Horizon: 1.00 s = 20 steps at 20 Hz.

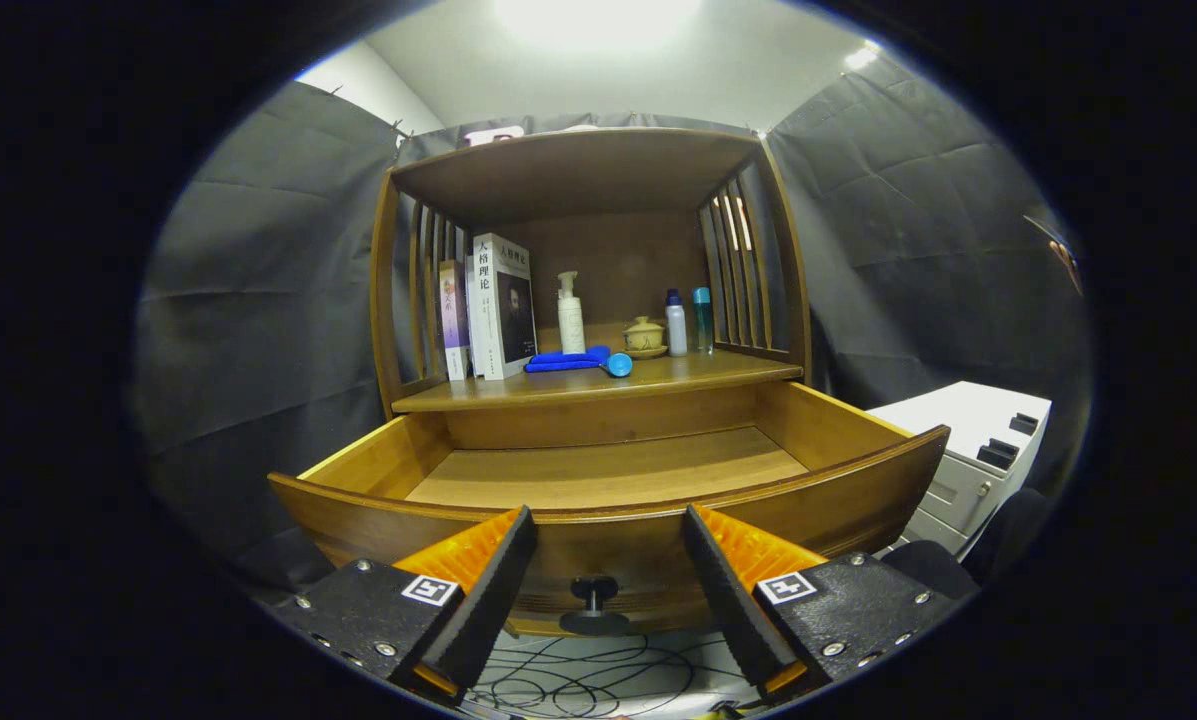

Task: Pull open the drawer, take out the items inside it, and place them on the countertop above the cabinet.

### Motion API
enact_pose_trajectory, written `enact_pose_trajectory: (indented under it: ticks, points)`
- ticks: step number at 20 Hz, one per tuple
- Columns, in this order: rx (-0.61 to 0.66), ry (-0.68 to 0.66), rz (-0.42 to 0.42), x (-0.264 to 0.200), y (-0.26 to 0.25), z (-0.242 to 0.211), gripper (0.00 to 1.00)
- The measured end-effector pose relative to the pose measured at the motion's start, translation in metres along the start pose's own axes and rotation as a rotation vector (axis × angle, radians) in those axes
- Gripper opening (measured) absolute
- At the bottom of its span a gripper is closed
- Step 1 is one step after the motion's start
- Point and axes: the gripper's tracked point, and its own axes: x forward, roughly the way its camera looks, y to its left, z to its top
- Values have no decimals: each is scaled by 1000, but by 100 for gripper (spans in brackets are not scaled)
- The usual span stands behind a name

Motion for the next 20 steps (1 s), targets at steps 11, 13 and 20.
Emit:
enact_pose_trajectory:
  ticks: [11, 13, 20]
  points:
    - [-13, -21, 33, 21, -7, 5, 93]
    - [-24, -20, 33, 27, -6, 5, 93]
    - [-34, -27, 29, 65, -2, 15, 93]
